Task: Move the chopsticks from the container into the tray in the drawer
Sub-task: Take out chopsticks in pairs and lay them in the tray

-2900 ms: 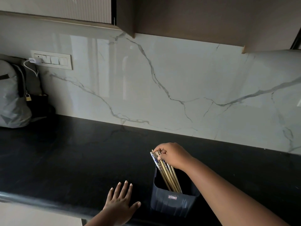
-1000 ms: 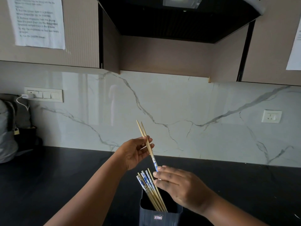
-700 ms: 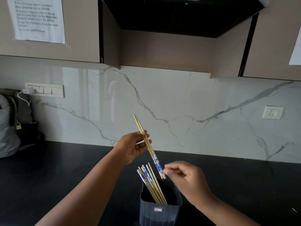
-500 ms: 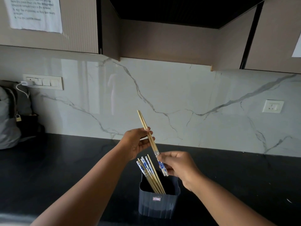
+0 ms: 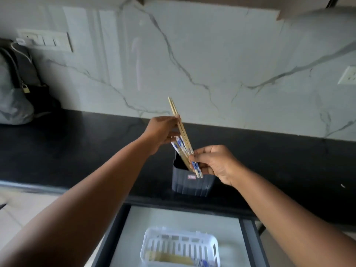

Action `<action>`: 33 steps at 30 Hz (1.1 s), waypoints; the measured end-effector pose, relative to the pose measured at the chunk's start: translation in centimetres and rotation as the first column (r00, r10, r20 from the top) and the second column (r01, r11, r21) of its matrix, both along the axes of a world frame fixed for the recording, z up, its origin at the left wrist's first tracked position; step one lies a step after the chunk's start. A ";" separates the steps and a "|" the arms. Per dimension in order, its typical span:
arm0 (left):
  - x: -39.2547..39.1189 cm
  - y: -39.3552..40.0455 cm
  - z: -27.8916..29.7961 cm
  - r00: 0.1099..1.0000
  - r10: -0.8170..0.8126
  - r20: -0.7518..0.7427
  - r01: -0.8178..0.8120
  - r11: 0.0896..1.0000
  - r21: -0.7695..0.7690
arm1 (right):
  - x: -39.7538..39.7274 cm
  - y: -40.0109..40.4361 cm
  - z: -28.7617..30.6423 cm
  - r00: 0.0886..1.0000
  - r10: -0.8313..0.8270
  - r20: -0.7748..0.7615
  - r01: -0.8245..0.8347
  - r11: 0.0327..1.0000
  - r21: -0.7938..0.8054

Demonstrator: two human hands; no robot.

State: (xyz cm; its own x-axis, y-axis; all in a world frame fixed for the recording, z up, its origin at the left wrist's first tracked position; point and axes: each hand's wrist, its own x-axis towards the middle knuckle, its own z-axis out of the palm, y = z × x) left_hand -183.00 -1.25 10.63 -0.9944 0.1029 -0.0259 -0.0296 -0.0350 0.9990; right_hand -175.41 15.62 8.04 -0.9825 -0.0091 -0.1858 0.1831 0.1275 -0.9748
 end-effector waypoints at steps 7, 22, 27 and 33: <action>-0.3 -5.8 -9.7 0.952 0.213 -0.219 -0.303 0.764 -0.570 | 3.2 1.7 -13.7 0.976 0.188 0.114 -0.219 0.839 0.498; 0.8 -8.9 -22.2 0.994 -0.096 0.043 0.054 0.119 -0.991 | 5.7 3.0 -29.0 0.841 0.316 0.439 -0.528 0.303 0.793; 0.6 -9.0 -22.3 0.993 -0.107 0.042 0.054 0.111 -0.992 | 5.6 2.9 -29.5 0.799 0.328 0.505 -0.591 0.271 0.760; 0.6 -9.0 -22.2 0.991 -0.119 0.058 0.072 0.111 -0.991 | 5.7 3.9 -30.3 0.806 0.315 0.501 -0.587 0.314 0.746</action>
State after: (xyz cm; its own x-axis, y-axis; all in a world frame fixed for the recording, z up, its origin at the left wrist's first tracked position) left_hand -182.35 -10.22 -11.57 -0.9811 0.1041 -0.1630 0.0795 0.9853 0.1509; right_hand -169.69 19.50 -22.29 -0.8011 -0.1460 -0.5804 -0.0028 0.9707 -0.2404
